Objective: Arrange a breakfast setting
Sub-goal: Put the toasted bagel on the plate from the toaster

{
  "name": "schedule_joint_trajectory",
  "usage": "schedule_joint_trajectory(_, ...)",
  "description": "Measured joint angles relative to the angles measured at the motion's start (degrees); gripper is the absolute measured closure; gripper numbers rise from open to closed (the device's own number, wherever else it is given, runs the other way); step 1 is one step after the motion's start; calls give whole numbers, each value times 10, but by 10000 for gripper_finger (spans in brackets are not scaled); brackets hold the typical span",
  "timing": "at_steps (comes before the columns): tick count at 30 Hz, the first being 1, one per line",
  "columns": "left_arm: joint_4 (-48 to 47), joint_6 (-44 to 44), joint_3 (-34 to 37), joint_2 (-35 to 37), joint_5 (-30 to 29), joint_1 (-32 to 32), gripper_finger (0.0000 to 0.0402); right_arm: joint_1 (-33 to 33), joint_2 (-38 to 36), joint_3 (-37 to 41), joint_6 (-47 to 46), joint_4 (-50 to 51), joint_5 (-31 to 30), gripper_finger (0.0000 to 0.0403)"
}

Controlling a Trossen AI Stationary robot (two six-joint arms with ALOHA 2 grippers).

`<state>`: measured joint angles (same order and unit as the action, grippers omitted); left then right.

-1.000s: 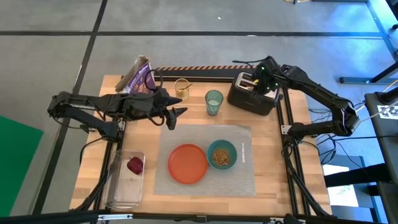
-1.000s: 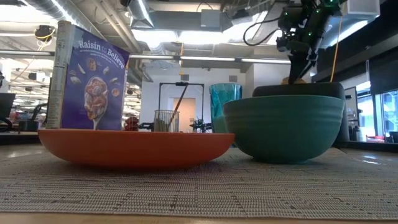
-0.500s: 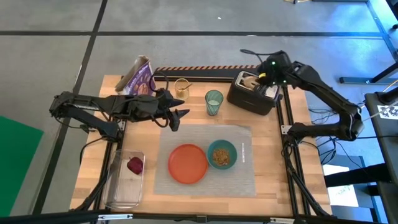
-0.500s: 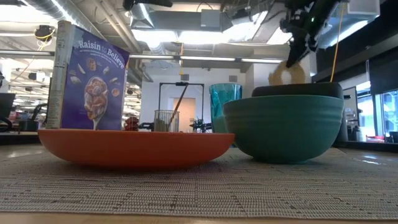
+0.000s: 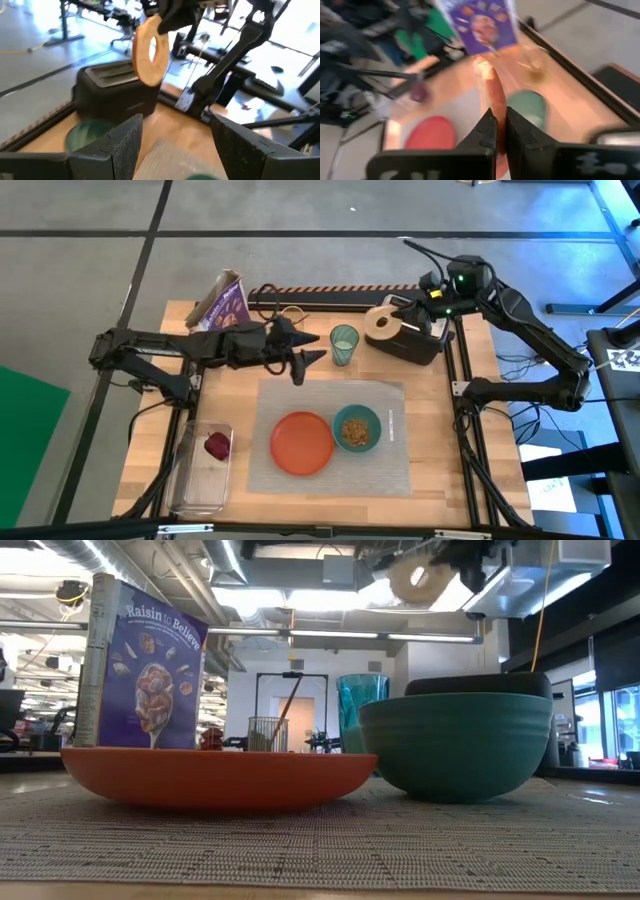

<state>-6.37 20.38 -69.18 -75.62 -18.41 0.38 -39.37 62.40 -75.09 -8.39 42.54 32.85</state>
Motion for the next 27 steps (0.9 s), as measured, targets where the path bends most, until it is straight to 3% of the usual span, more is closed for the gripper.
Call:
schedule_joint_trajectory(5,76,-3,1,-39,45,26,146,76,-2,0,-35,-67,-1,393)
schedule_joint_trajectory(10,142,-27,1,-59,86,38,99,141,-2,0,-62,-112,-41,396)
schedule_joint_trajectory(16,165,-31,0,-58,108,49,68,187,14,0,-79,-145,-66,394)
schedule_joint_trajectory(21,169,-25,0,-59,142,62,102,212,44,0,-79,-178,-68,394)
schedule_joint_trajectory(27,166,-25,0,-59,166,61,193,226,70,0,-79,-221,-69,394)
